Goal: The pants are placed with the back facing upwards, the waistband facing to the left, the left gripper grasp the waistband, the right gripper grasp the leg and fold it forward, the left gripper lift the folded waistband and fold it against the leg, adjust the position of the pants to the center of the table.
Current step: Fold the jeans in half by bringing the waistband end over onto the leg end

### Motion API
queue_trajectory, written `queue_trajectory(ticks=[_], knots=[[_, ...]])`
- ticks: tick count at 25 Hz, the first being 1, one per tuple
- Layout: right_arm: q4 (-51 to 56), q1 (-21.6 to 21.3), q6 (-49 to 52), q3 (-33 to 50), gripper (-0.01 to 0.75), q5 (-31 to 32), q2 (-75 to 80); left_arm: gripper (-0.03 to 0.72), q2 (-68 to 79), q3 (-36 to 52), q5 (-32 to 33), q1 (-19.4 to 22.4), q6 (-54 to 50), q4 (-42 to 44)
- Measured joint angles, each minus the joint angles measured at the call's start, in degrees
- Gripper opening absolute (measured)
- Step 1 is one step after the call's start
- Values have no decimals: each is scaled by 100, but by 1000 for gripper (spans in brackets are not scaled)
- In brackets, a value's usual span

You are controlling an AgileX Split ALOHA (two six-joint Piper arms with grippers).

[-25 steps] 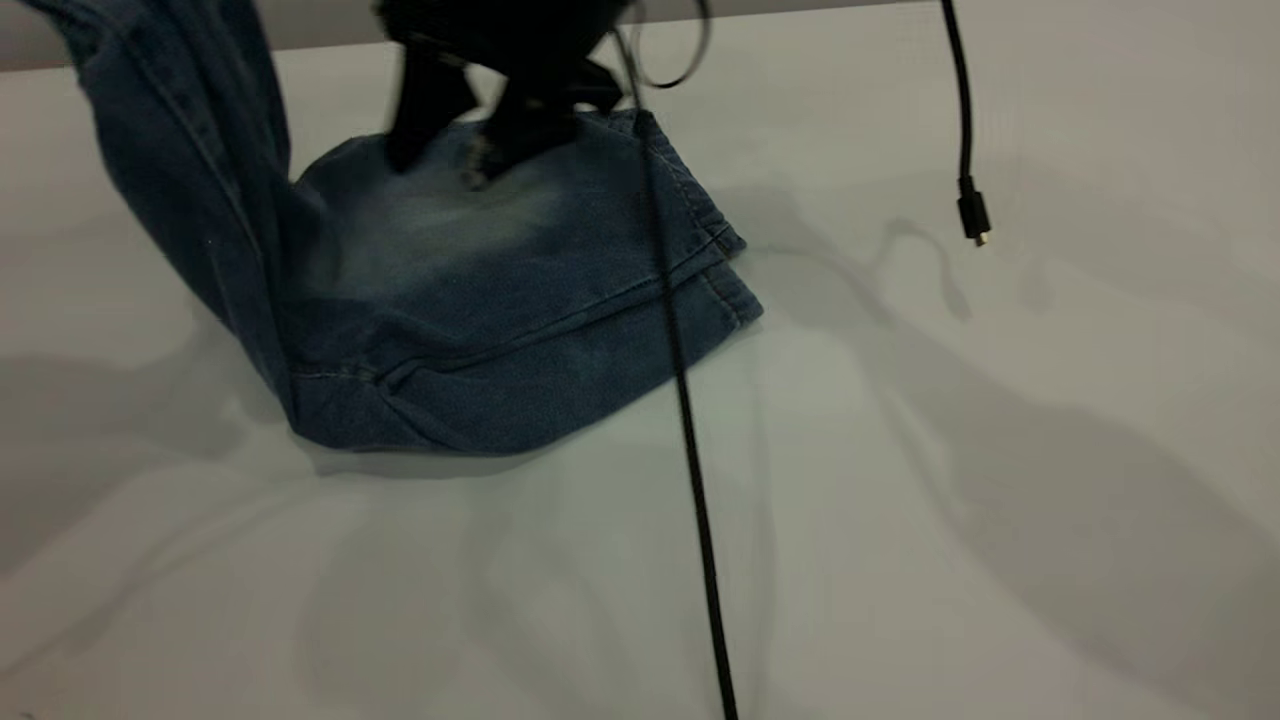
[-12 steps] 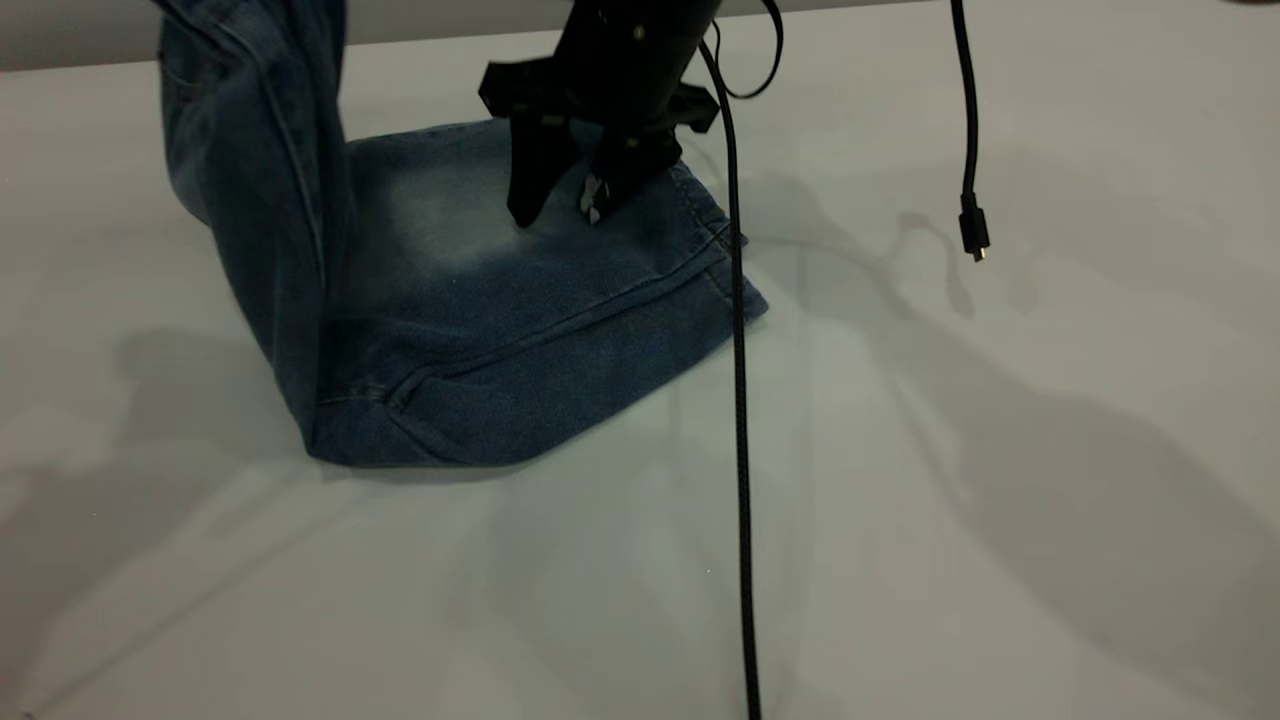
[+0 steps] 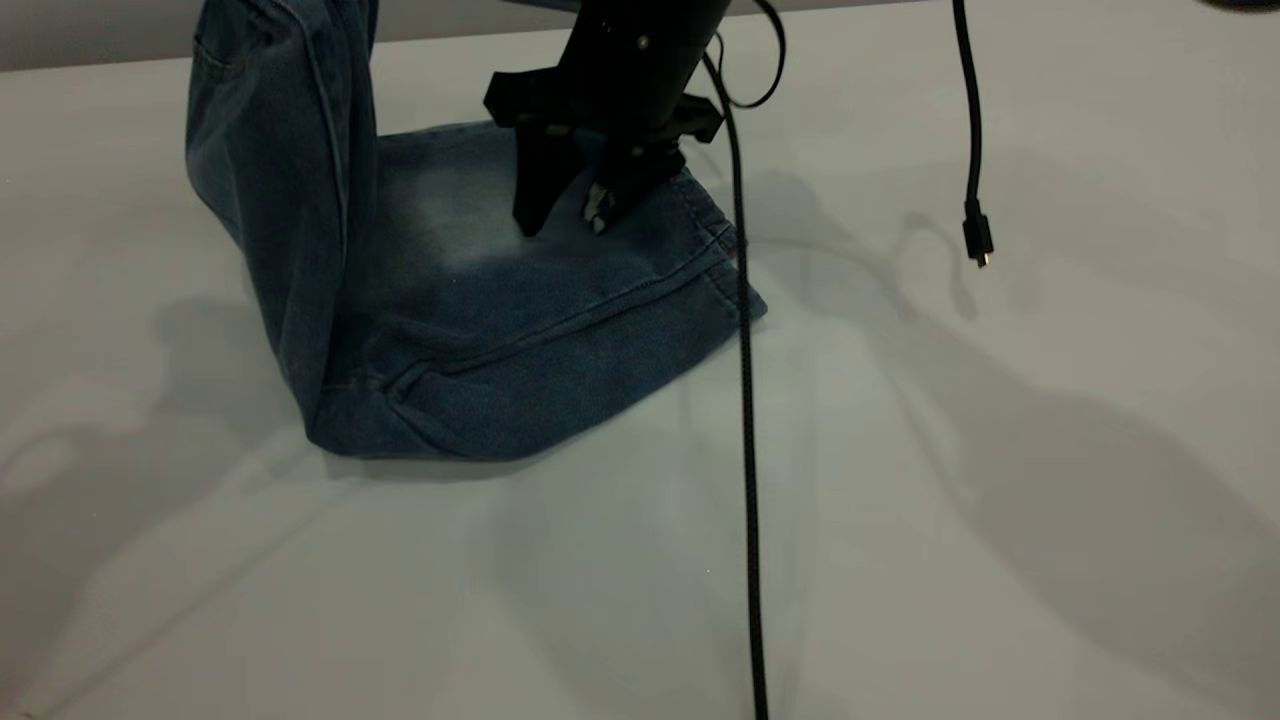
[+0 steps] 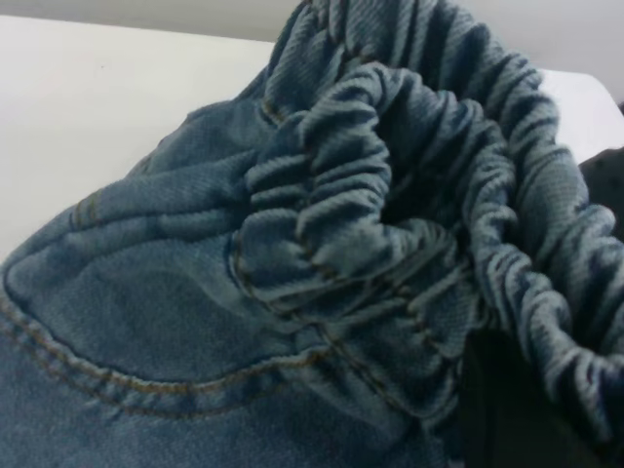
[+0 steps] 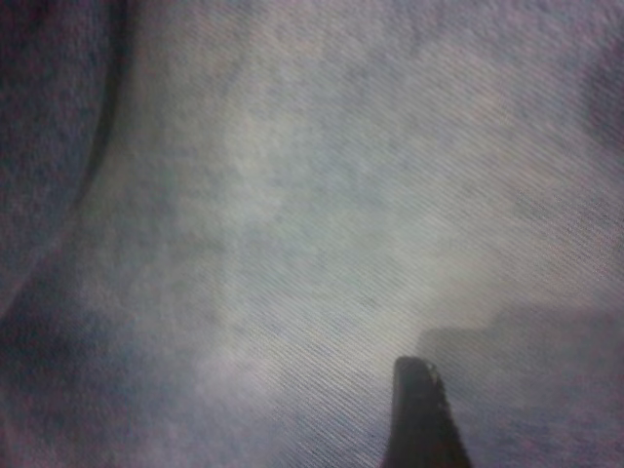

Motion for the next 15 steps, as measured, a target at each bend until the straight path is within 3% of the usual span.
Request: queue_trajectory(ticks=[9,15], knots=[[-470,-241,4,-312,381,186,-691,172,324,-52,170,-16,103,21],[-608,-603,165,-833,381,631,-926,172,623,-417,124,-361,152,15]])
